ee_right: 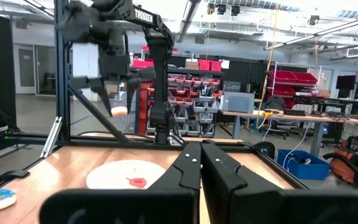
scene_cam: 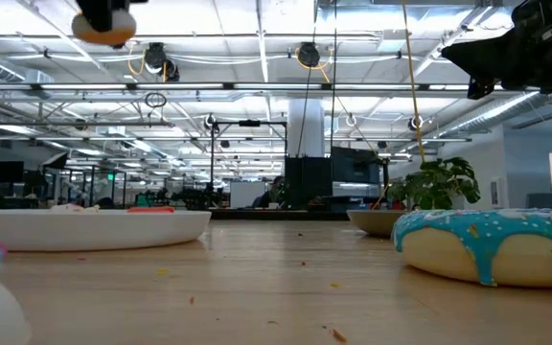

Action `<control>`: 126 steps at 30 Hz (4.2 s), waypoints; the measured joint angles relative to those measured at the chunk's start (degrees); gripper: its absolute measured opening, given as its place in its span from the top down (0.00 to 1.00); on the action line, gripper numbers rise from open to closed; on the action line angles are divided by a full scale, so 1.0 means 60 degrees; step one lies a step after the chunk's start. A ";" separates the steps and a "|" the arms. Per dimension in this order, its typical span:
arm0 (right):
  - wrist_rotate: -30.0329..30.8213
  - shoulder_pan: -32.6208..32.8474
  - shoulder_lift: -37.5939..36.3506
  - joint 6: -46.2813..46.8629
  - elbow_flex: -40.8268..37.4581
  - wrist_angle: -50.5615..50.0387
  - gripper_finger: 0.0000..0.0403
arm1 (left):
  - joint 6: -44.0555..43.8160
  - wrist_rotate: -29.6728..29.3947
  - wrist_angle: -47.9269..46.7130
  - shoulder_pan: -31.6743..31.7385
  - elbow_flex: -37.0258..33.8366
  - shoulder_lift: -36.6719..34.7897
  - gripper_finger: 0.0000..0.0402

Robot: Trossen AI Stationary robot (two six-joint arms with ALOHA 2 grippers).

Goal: Pick & Place donuts
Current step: Put the small brown donut on the white plate, then put the small blue donut on the white plate

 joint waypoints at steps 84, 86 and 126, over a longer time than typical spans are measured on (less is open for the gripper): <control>-0.0001 0.0001 -0.0001 -0.0002 -0.0001 -0.0081 1.00 | 0.3907 0.1807 0.0899 -0.0299 0.1568 0.2547 0.96; -0.0001 0.0003 0.0000 -0.0002 0.0000 -0.0079 1.00 | 0.3924 0.1807 0.0844 -0.0351 0.1564 0.2550 0.97; 0.0003 0.0003 -0.0002 -0.0007 0.0000 -0.0072 1.00 | 0.4792 0.2048 0.1087 -0.0987 0.1557 0.2550 0.98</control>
